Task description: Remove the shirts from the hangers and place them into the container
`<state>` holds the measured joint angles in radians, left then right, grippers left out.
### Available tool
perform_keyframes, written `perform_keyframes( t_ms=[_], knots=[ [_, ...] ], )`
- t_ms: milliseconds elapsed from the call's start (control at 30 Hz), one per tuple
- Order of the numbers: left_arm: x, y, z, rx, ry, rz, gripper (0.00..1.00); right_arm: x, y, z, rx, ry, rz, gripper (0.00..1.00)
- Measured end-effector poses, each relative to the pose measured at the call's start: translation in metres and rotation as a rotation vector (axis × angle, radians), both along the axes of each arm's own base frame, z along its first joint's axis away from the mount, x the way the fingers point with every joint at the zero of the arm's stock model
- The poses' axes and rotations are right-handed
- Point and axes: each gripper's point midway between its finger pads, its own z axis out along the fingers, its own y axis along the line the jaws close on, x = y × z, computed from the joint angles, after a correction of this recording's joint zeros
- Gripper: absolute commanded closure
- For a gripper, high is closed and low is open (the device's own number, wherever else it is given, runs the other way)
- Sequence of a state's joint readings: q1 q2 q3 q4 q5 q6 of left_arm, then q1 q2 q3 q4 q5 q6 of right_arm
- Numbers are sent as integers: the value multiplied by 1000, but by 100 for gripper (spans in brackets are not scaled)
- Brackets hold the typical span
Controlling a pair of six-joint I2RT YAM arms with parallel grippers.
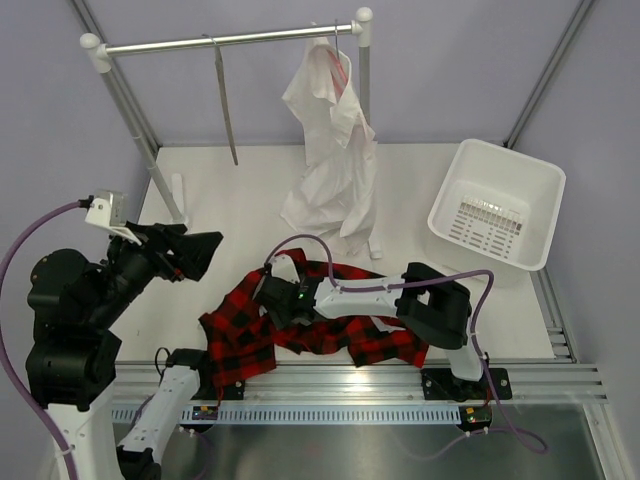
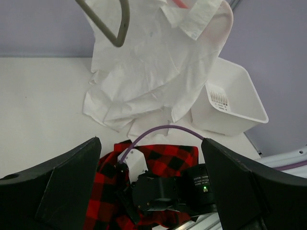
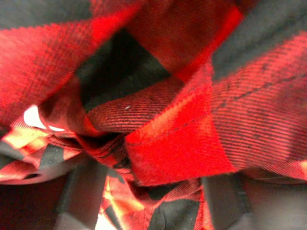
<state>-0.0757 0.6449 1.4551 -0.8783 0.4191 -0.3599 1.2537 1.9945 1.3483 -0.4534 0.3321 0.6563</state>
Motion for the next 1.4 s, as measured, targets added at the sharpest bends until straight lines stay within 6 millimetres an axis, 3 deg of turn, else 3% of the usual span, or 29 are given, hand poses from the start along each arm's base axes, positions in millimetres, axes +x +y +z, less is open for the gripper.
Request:
perform_keyframes(
  t_ms=[167, 233, 367, 433, 500, 567, 700, 733, 767, 833, 933, 1033, 1133, 1233, 1400],
  knots=[
    [-5, 2, -19, 5, 39, 13, 8, 12, 4, -1, -13, -53, -51, 86],
    [-6, 6, -23, 9, 50, 33, 8, 14, 3, 1, -17, -68, -61, 99],
    [-1, 15, -37, 29, 92, 92, 7, 14, -10, 12, -70, -118, -59, 100],
    [6, 20, -54, 39, 137, 120, 7, 13, -22, 31, -101, -148, -44, 100],
    [13, 23, -77, 51, 204, 140, 7, 15, -28, 67, -88, -188, -31, 100],
    [19, 24, -104, 64, 278, 153, 7, 19, -28, 121, -18, -244, -23, 100],
    [23, 24, -143, 65, 381, 158, 7, 26, -42, 283, 267, -421, -33, 100],
    [23, 24, -148, 63, 395, 157, 7, 26, -54, 327, 348, -476, -44, 100],
    [22, 23, -152, 60, 403, 156, 8, 26, -67, 359, 403, -520, -54, 100],
    [21, 22, -153, 55, 400, 151, 8, 24, -113, 432, 524, -648, -92, 100],
    [21, 20, -149, 40, 376, 141, 8, 22, -193, 499, 602, -833, -182, 100],
    [23, 15, -146, 22, 356, 118, 9, 24, -279, 543, 589, -1048, -331, 100],
    [25, 9, -147, 5, 352, 90, 9, 22, -347, 574, 545, -1219, -486, 100],
    [26, 5, -148, -13, 353, 66, 10, 15, -389, 599, 521, -1318, -573, 100],
    [28, -5, -151, -45, 345, 16, 11, 0, -440, 643, 508, -1455, -640, 100]
  ],
)
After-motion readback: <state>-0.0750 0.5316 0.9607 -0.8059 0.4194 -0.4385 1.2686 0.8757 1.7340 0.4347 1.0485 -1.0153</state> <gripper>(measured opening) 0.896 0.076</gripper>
